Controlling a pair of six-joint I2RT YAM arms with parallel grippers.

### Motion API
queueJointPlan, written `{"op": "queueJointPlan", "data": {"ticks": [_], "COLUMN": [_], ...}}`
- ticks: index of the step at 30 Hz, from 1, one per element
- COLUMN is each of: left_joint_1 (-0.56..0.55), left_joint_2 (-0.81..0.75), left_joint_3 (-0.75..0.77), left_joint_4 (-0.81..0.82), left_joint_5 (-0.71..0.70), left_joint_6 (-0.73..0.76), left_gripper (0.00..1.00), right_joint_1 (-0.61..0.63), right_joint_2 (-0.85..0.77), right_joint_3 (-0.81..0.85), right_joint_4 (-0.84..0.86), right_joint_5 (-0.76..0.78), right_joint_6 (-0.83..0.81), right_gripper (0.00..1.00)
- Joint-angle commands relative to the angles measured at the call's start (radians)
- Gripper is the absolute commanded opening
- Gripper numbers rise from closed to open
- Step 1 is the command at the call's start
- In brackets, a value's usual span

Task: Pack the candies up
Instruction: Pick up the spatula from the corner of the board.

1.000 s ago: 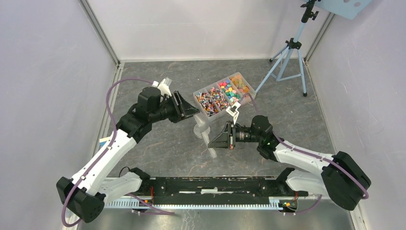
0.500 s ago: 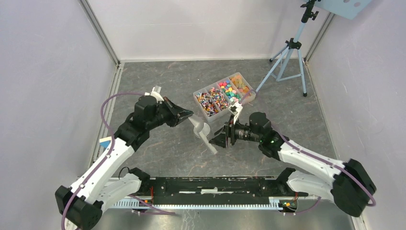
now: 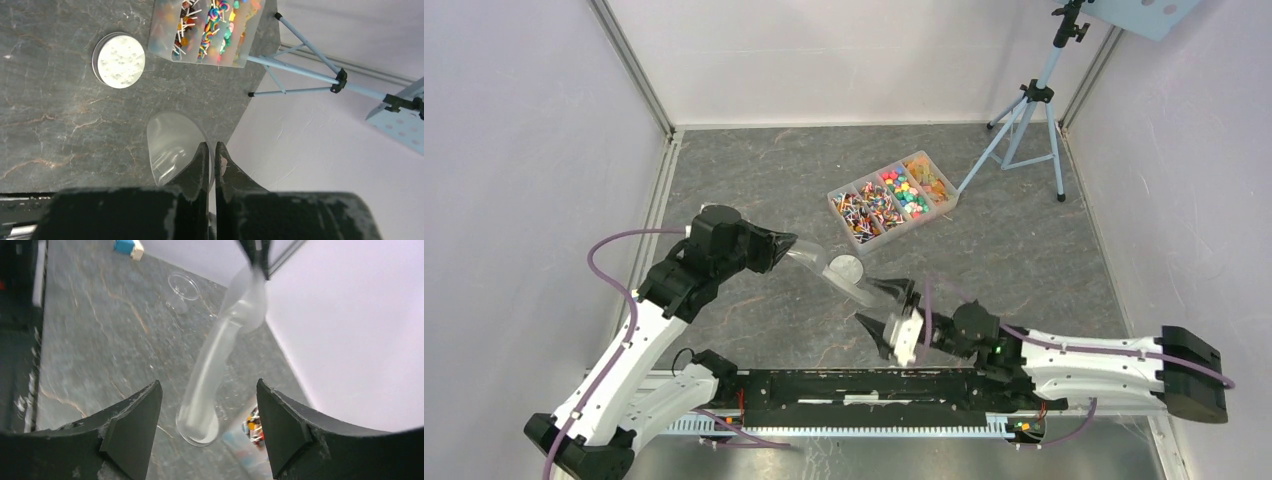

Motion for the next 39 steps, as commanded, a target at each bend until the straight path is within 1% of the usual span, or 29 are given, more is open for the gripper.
{"op": "queueJointPlan", "data": {"ticks": [1,2,5,8,13,17,24,28,31,33,35,36,38,39], "left_joint_1": [0.003,0.003,0.004,0.004,0.004,0.004,0.003,0.003,0.003,0.003,0.005,0.005,0.004,0.005], "left_joint_2": [0.031,0.036,0.044,0.042,0.03,0.016,0.021,0.025,0.018,0.013,0.014,0.013,0.008,0.005], "left_joint_3": [0.099,0.107,0.122,0.136,0.163,0.167,0.156,0.149,0.144,0.142,0.143,0.145,0.145,0.145], "left_joint_4": [-0.14,-0.158,-0.194,-0.23,-0.266,-0.281,-0.281,-0.281,-0.281,-0.281,-0.281,-0.281,-0.28,-0.279], "left_joint_5": [-0.042,-0.039,-0.028,-0.023,-0.038,-0.064,-0.037,-0.013,-0.016,-0.015,-0.01,-0.007,-0.012,-0.022], "left_joint_6": [-0.143,-0.156,-0.184,-0.205,-0.216,-0.231,-0.237,-0.241,-0.242,-0.248,-0.248,-0.248,-0.244,-0.24], "left_gripper": [0.02,0.02,0.02,0.02,0.02,0.02,0.02,0.02,0.02,0.02,0.02,0.04,0.16,0.25], "right_joint_1": [0.094,0.099,0.103,0.118,0.139,0.165,0.199,0.212,0.225,0.231,0.231,0.231,0.232,0.231], "right_joint_2": [0.051,0.076,0.133,0.179,0.228,0.242,0.285,0.308,0.312,0.315,0.319,0.318,0.31,0.304], "right_joint_3": [-0.151,-0.162,-0.151,-0.151,-0.147,-0.14,-0.117,-0.107,-0.102,-0.101,-0.1,-0.103,-0.105,-0.104], "right_joint_4": [0.401,0.443,0.444,0.497,0.525,0.539,0.547,0.55,0.554,0.554,0.556,0.563,0.57,0.57], "right_joint_5": [0.103,0.106,0.107,0.163,0.207,0.207,0.222,0.234,0.242,0.248,0.256,0.259,0.27,0.28], "right_joint_6": [-0.59,-0.637,-0.744,-0.856,-0.974,-1.011,-1.045,-1.049,-1.048,-1.046,-1.035,-1.025,-0.99,-0.965], "right_gripper": [0.76,0.75,0.73,0.71,0.68,0.64,0.6,0.54,0.47,0.4,0.3,0.23,0.15,0.12]}}
